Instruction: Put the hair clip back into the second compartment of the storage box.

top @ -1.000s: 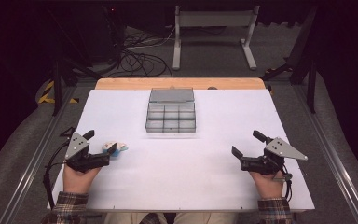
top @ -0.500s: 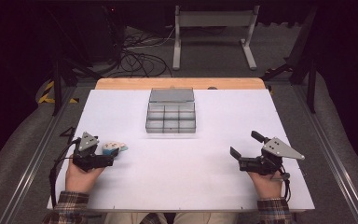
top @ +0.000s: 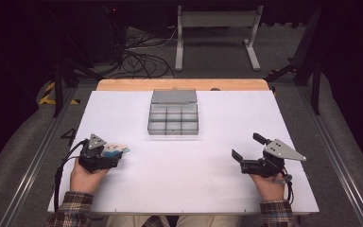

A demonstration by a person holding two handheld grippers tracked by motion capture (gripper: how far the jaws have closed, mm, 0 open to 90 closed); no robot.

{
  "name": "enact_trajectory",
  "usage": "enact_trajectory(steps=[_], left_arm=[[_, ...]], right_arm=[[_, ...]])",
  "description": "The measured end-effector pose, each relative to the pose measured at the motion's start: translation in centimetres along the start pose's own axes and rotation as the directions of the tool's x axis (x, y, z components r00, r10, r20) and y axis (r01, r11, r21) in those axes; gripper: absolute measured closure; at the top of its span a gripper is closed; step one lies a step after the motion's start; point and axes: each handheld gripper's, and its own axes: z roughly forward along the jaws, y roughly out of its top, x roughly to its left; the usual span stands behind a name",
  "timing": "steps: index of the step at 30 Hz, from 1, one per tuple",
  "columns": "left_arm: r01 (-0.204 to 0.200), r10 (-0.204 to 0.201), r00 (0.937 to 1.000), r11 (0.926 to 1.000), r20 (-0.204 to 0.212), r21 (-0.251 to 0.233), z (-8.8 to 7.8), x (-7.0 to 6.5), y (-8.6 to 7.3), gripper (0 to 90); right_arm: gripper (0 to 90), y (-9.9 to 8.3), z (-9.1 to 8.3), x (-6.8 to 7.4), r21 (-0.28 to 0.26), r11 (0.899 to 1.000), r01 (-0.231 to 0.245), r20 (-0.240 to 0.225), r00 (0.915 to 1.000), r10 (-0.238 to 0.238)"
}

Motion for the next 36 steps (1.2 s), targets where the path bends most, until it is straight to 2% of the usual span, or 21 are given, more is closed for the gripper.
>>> enact_trajectory(steps=[5,8,18,25,30,36], left_arm=[[0.008,-0.008,0.9998,0.9998,0.019,0.021,0.4,0.0,-0.1,22.4],[0.004,-0.005,0.9998,0.9995,0.020,0.031,0.5,0.1,-0.1,28.6],[0.003,-0.004,0.9998,0.9992,0.018,0.040,0.5,0.0,0.1,35.2],[-0.008,0.008,0.9999,0.9999,0.010,-0.013,-0.1,-0.4,0.7,35.5],[-0.026,0.027,0.9994,0.9976,0.020,-0.065,-0.5,-1.3,1.4,35.6],[-0.018,0.024,0.9984,0.9934,0.051,-0.113,-0.8,-2.4,2.2,35.7]], right_arm=[[0.5,0.0,0.0,0.0,-0.001,1.000,0.000,-0.001,1.0000,0.000],[0.5,0.0,0.0,0.0,-0.001,1.000,0.000,-0.002,1.0000,0.000],[0.5,0.1,0.1,0.2,-0.001,1.000,0.005,-0.004,1.0000,-0.005],[0.5,0.0,0.1,0.2,0.004,1.000,0.005,-0.005,1.0000,-0.005],[0.5,0.0,0.1,0.3,0.006,1.000,0.004,-0.002,1.0000,-0.004],[0.5,0.0,0.1,0.3,0.007,1.000,0.006,-0.001,1.0000,-0.006]])
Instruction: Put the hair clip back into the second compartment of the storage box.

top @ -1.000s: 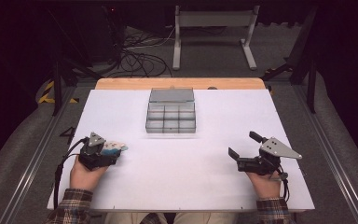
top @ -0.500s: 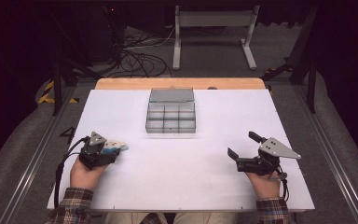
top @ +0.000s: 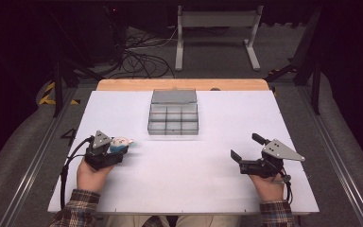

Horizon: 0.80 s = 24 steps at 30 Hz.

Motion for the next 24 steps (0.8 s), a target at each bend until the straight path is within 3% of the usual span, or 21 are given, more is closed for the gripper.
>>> enact_trajectory(steps=[9,24], left_arm=[[-0.013,0.013,0.9991,0.9999,0.041,-0.006,0.7,-1.1,1.0,35.7],[-0.010,0.012,0.9981,0.9991,0.060,-0.042,1.8,-2.3,3.6,35.6]], right_arm=[[0.5,0.0,0.1,0.0,0.005,1.000,0.001,0.002,1.0000,-0.001],[0.5,-0.2,0.1,-0.2,0.011,1.000,-0.004,0.008,1.0000,0.004]])
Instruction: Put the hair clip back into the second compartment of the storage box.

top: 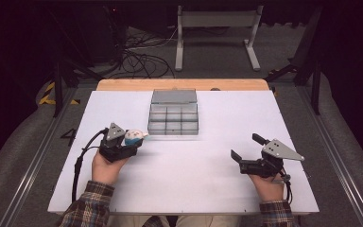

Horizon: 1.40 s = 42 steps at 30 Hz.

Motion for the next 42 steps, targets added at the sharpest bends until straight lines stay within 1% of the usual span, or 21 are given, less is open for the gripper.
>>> enact_trajectory(steps=[1,4,5,6,9,10,11,12,14,18,22,23,25,26,29,32,38,39,40,42], left_arm=[[-0.010,0.010,0.9999,0.9999,-0.004,-0.004,0.1,0.0,0.2,35.7],[-0.019,0.019,0.9998,0.9998,-0.002,-0.008,0.3,-0.1,0.6,35.7],[-0.012,0.012,0.9999,0.9999,-0.003,-0.005,0.3,-0.2,0.7,35.7],[-0.018,0.018,0.9998,0.9998,-0.005,-0.004,0.4,-0.1,0.9,35.7],[-0.016,0.016,0.9999,0.9999,0.002,-0.004,0.6,-0.1,1.3,35.7],[-0.023,0.023,0.9997,0.9997,-0.004,-0.005,0.7,-0.1,1.4,35.7],[-0.017,0.017,0.9998,0.9998,-0.002,-0.002,0.8,-0.1,1.6,35.7],[-0.022,0.022,0.9997,0.9998,-0.007,-0.003,0.9,0.0,1.7,35.7],[-0.006,0.006,1.0000,0.9999,-0.001,-0.010,1.0,0.0,1.9,35.6],[-0.010,0.010,0.9999,0.9999,0.005,-0.004,1.2,0.2,2.2,35.6],[-0.008,0.008,0.9999,0.9999,0.013,-0.012,1.4,0.2,2.7,35.6],[-0.009,0.009,0.9999,0.9999,0.007,-0.011,1.4,0.2,2.8,35.6],[-0.012,0.012,0.9999,0.9999,0.011,-0.011,1.6,0.2,3.1,35.6],[-0.015,0.015,0.9999,0.9998,0.006,-0.009,1.7,0.2,3.2,35.6],[-0.011,0.011,0.9999,0.9999,0.009,-0.009,2.0,0.2,3.6,35.6],[-0.019,0.019,0.9998,0.9997,0.004,-0.014,2.2,0.2,4.0,35.6],[-0.005,0.005,1.0000,0.9993,0.003,-0.036,2.7,0.3,4.5,35.6],[0.003,-0.002,1.0000,0.9992,0.010,-0.039,2.8,0.3,4.6,35.6],[0.007,-0.006,0.9999,0.9993,0.014,-0.037,2.9,0.3,4.6,35.7],[0.001,-0.001,1.0000,0.9996,0.007,-0.029,3.1,0.3,4.7,35.7]], right_arm=[[0.5,0.0,0.0,0.0,0.000,1.000,0.000,0.000,1.0000,0.000],[0.5,0.0,0.0,0.0,0.000,1.000,-0.001,0.001,1.0000,0.001],[0.5,0.0,0.0,0.0,0.000,1.000,-0.002,0.001,1.0000,0.002],[0.5,0.0,0.0,0.0,-0.001,1.000,-0.002,0.001,1.0000,0.002],[0.5,0.0,0.0,0.0,0.000,1.000,-0.002,0.001,1.0000,0.002],[0.5,0.0,0.0,0.0,0.000,1.000,-0.004,0.002,1.0000,0.004],[0.5,0.0,0.0,0.0,0.002,1.000,-0.006,0.003,1.0000,0.006],[0.5,0.0,0.0,0.0,0.002,1.000,-0.006,0.003,1.0000,0.006],[0.5,0.0,0.0,0.0,0.003,1.000,-0.006,0.004,1.0000,0.006],[0.5,0.0,0.0,0.0,0.001,1.000,-0.007,0.003,1.0000,0.007],[0.5,0.0,0.0,0.0,0.001,1.000,-0.009,0.005,0.9999,0.009],[0.5,0.0,0.0,0.0,0.001,1.000,-0.009,0.005,0.9999,0.009],[0.5,0.0,0.0,-0.1,0.003,1.000,-0.008,0.008,0.9999,0.008],[0.5,0.0,0.0,-0.1,0.003,1.000,-0.008,0.009,0.9999,0.008],[0.5,0.1,0.0,-0.1,0.002,1.000,-0.008,0.008,0.9999,0.008],[0.5,0.0,0.0,-0.1,0.003,1.000,-0.009,0.008,0.9999,0.009],[0.5,0.0,0.0,-0.1,0.002,1.000,-0.009,0.007,0.9999,0.009],[0.5,0.0,0.0,-0.1,0.002,1.000,-0.009,0.007,0.9999,0.009],[0.5,0.0,0.0,-0.1,0.002,1.000,-0.009,0.007,0.9999,0.009],[0.5,0.0,0.1,-0.1,0.006,1.000,-0.008,0.005,1.0000,0.008]])
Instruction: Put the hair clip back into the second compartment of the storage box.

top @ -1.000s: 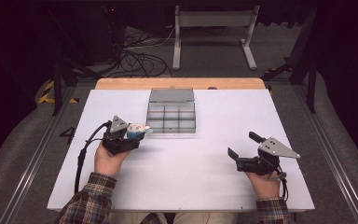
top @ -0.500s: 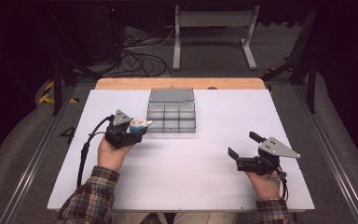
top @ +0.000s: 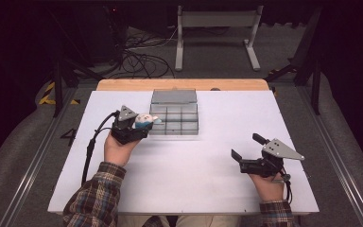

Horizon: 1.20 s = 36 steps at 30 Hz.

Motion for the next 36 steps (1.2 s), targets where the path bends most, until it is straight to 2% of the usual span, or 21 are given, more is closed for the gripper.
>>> enact_trajectory(steps=[5,14,26,30,36], left_arm=[[0.000,0.000,1.0000,1.0000,-0.002,0.002,0.6,-0.1,0.4,35.7],[-0.036,0.036,0.9993,0.9992,-0.007,0.019,1.8,-0.4,1.8,35.7],[-0.020,0.020,0.9998,0.9998,0.000,0.009,2.8,-0.3,3.3,35.7],[0.002,-0.002,0.9999,0.9999,0.012,0.010,3.3,0.1,3.7,35.6],[-0.015,0.015,0.9998,0.9997,0.010,0.020,4.1,-0.2,4.5,35.6]], right_arm=[[0.5,0.0,0.1,0.0,0.003,1.000,0.003,-0.001,1.0000,-0.003],[0.6,0.0,0.2,0.1,0.004,1.000,0.005,-0.006,1.0000,-0.005],[0.9,0.0,0.2,0.1,0.006,1.000,0.007,-0.008,0.9999,-0.007],[0.9,0.0,0.1,0.1,0.006,1.000,0.008,-0.009,0.9999,-0.008],[0.9,0.0,0.2,0.1,0.007,1.000,0.006,-0.011,0.9999,-0.005]])
